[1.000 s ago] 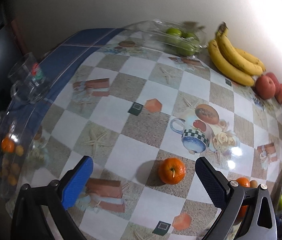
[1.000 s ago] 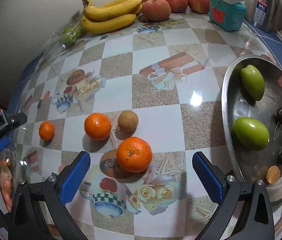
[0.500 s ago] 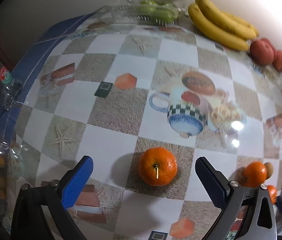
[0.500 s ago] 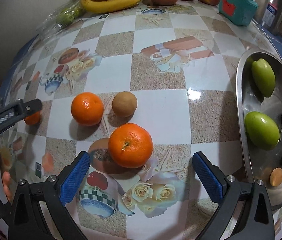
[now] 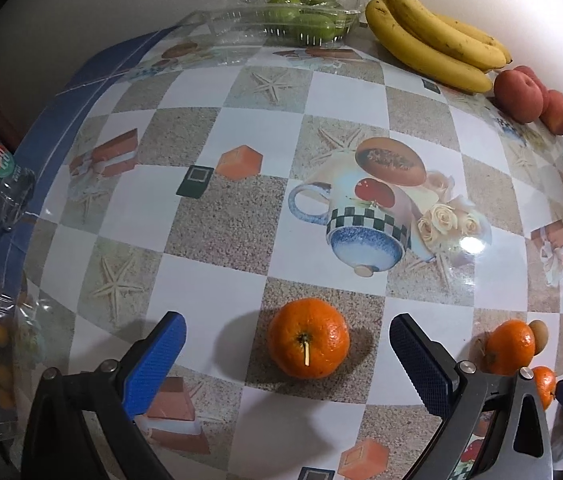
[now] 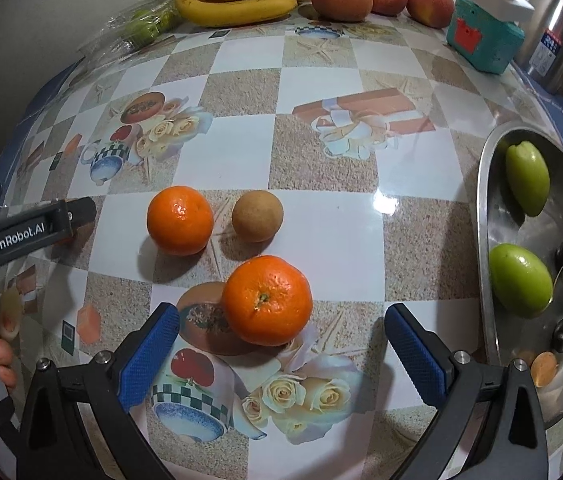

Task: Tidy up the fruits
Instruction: 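Move both open grippers toward the oranges lying on the table, then grasp an orange with the left gripper while the right gripper grasps another orange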

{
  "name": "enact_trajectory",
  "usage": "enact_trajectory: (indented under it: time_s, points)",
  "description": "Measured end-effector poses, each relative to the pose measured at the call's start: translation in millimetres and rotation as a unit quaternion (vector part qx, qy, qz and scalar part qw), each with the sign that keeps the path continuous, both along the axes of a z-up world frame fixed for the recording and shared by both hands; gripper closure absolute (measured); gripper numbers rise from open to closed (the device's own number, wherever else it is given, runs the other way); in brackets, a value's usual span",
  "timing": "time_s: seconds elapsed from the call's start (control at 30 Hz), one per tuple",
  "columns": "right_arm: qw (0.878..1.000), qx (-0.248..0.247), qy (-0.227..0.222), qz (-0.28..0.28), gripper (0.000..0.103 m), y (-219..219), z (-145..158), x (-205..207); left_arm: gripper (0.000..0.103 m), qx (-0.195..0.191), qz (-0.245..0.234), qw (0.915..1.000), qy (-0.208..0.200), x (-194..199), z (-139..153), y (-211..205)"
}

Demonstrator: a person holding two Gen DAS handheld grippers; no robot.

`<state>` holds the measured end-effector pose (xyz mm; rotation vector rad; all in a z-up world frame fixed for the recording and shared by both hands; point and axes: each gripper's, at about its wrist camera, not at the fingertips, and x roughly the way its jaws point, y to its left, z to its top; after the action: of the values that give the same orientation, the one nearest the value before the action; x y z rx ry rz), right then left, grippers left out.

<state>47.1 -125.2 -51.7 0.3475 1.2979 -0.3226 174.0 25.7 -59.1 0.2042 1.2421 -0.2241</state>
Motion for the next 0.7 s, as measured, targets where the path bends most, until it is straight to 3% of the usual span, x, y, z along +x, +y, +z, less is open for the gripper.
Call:
enact_trajectory:
  time_s: [0.13, 0.2, 0.23, 0.3, 0.4, 0.47, 0.53, 0.6, 0.7]
  points:
    - [1.0, -0.01, -0.001, 0.003, 0.001, 4.5, 2.0, 1.0, 0.001, 0.018, -0.015, 0.9996, -0.019, -0.6, 3.6, -7.3]
    - [1.0, -0.012, -0.004, 0.002, 0.006, 2.4, 2.1, 0.7, 0.005, 0.023, -0.02, 0.9992, -0.027, -3.4, 6.0, -10.3]
    - [1.0, -0.014, -0.006, 0.002, 0.01, 3.0, 3.4, 1.1, 0.012, 0.022, -0.024, 0.9991, -0.028, -3.6, 7.2, -12.6]
    - [1.0, -0.017, -0.008, 0.002, 0.028, 0.6, 5.5, 0.3, 0.018, 0.02, -0.026, 0.9991, -0.026, -3.7, 8.0, -15.9]
    - [1.0, -0.015, -0.006, 0.005, 0.038, 0.2, 6.5, -1.4, 0.031, 0.023, -0.028, 0.9991, -0.022, -3.1, 5.7, -16.8]
    - [1.0, -0.014, -0.005, 0.006, 0.047, 0.7, 6.2, -0.9, 0.051, 0.021, -0.027, 0.9993, -0.016, -2.3, 3.3, -15.2]
    - [1.0, -0.006, -0.009, 0.007, 0.053, 1.2, 7.1, -0.6, 0.06, 0.009, -0.028, 0.9995, -0.012, -2.6, 3.9, -11.1]
    - [1.0, -0.006, -0.011, 0.012, 0.06, 3.6, 8.6, 0.2, 0.064, 0.004, -0.031, 0.9995, -0.009, -3.2, 2.9, -10.4]
    - [1.0, -0.01, -0.01, 0.016, 0.061, 6.1, 9.7, 1.5, 0.064, 0.005, -0.035, 0.9993, -0.009, -6.2, 3.6, -11.2]
